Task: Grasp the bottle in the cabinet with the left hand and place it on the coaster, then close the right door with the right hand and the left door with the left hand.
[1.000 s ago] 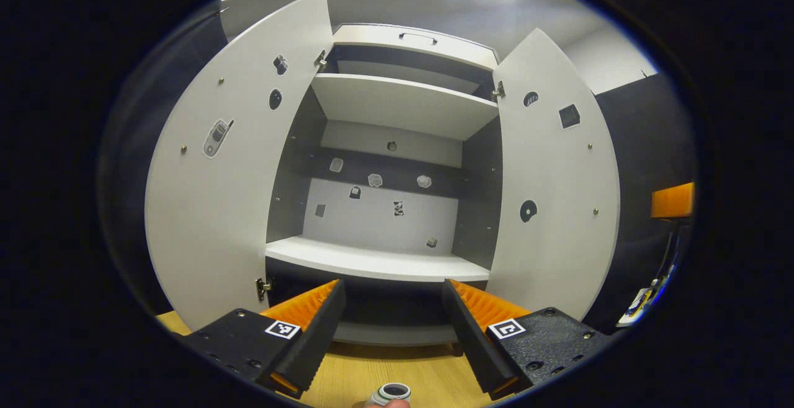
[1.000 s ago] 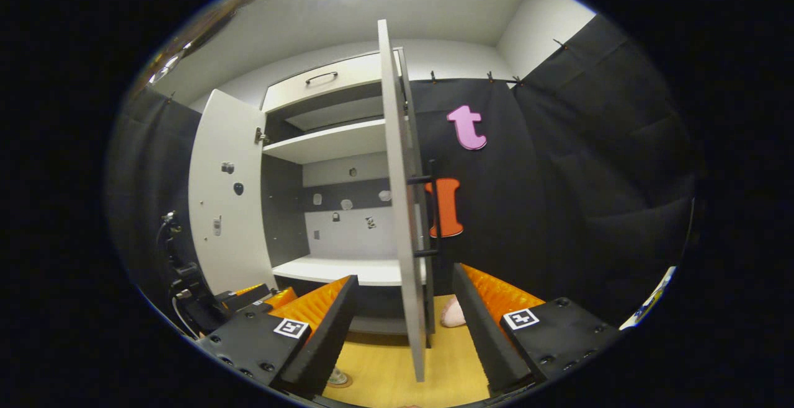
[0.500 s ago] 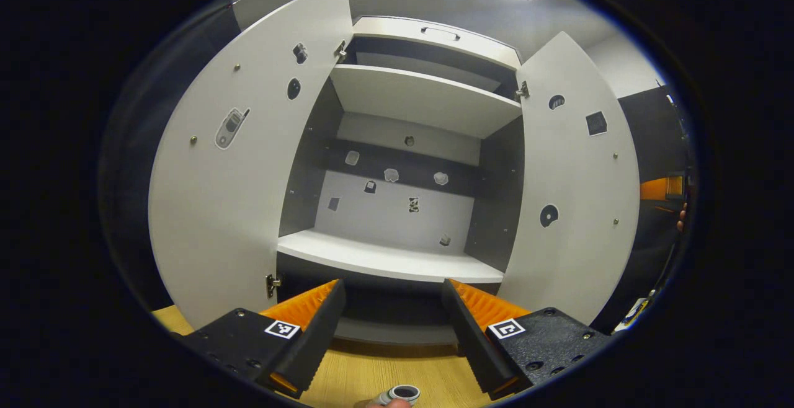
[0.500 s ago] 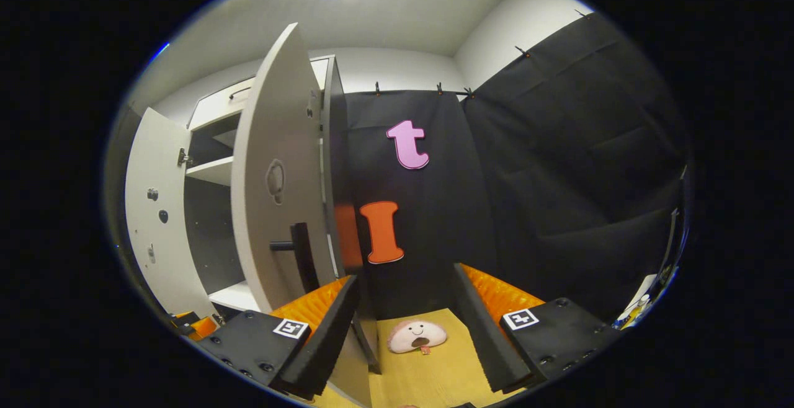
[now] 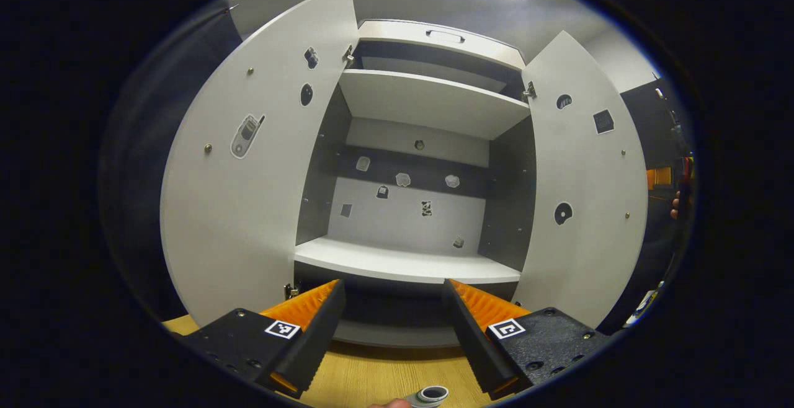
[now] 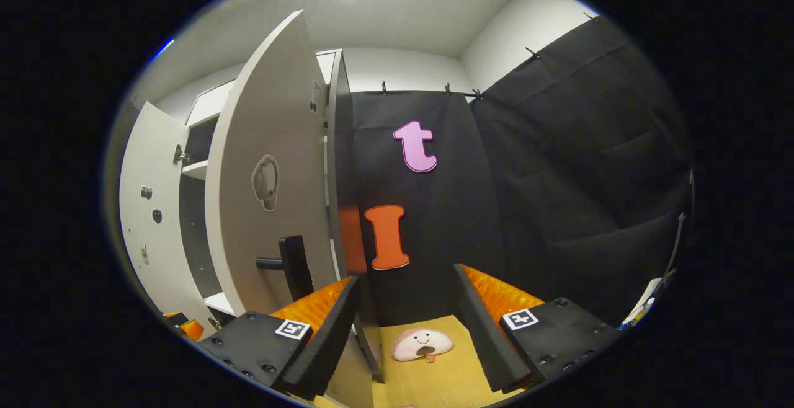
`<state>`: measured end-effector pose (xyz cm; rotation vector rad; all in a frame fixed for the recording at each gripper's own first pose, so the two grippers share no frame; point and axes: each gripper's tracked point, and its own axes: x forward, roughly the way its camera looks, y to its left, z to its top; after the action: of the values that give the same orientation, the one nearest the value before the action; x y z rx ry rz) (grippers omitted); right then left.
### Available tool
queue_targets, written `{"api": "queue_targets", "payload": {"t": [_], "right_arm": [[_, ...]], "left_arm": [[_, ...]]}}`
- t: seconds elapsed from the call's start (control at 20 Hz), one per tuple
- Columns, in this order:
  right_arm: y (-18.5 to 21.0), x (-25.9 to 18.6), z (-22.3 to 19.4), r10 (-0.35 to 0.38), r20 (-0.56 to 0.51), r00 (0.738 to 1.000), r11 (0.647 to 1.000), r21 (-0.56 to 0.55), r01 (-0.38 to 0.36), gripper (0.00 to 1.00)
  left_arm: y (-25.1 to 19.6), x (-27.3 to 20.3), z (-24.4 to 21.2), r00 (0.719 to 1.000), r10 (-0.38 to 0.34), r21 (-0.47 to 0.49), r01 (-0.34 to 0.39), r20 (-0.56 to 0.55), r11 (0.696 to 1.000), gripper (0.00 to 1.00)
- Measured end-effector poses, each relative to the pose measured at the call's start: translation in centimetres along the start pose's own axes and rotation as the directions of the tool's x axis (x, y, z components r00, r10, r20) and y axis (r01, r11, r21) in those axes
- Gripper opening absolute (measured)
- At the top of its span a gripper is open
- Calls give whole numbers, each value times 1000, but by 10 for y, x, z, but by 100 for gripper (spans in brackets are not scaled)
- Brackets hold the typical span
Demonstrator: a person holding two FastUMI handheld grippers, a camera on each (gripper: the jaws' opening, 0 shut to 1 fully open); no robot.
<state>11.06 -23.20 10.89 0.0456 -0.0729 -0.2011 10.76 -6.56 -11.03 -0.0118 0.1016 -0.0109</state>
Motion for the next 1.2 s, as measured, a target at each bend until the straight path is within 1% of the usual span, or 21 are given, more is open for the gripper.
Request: {"api": "queue_targets", "payload": {"t": [0.1,0.15,0.25,0.35,0.55,0.7,0.8,0.85,0.9,1.0,1.05,1.1,1.2], "right_arm": [[8,-3,2,-1,9,1000,1000,-13,1,83],[14,-4,3,0,17,1000,1000,-20,1,96],[32,-6,1,19,20,1000,999,-29,-19,96],[55,-7,-2,55,10,998,998,-30,-55,96],[95,-3,-7,112,-2,994,993,-32,-112,96],[116,5,-6,124,7,992,991,-48,-124,95],[131,11,-7,149,12,989,988,-36,-148,96],[140,15,-9,166,8,986,986,-21,-166,83],[152,18,-14,189,-2,982,982,-3,-189,95],[179,23,-21,261,-21,965,965,22,-261,96],[189,26,-23,285,-26,958,958,31,-285,87],[194,26,-22,303,-24,953,953,35,-302,97],[200,28,-18,320,-13,947,947,42,-320,97]], "left_arm": [[3,5,2,1000,-10,2,10,4,1000,95],[4,8,4,1000,-19,-4,19,7,1000,95],[4,11,3,999,-39,-16,39,2,999,95],[6,13,3,998,-57,-20,57,-3,998,95],[19,12,5,998,-56,-18,56,-5,998,95],[31,9,9,999,-44,-8,44,-2,999,95],[37,6,14,999,-38,-3,38,9,999,95],[40,5,17,999,-36,-9,36,12,999,95],[41,5,20,999,-34,-16,34,15,999,95],[46,0,32,999,-20,-29,21,34,999,95],[50,-5,42,998,-4,-32,6,56,999,95],[54,-8,51,997,13,-29,-11,76,1000,95],[64,-19,69,993,54,-14,-52,107,999,95]]}}
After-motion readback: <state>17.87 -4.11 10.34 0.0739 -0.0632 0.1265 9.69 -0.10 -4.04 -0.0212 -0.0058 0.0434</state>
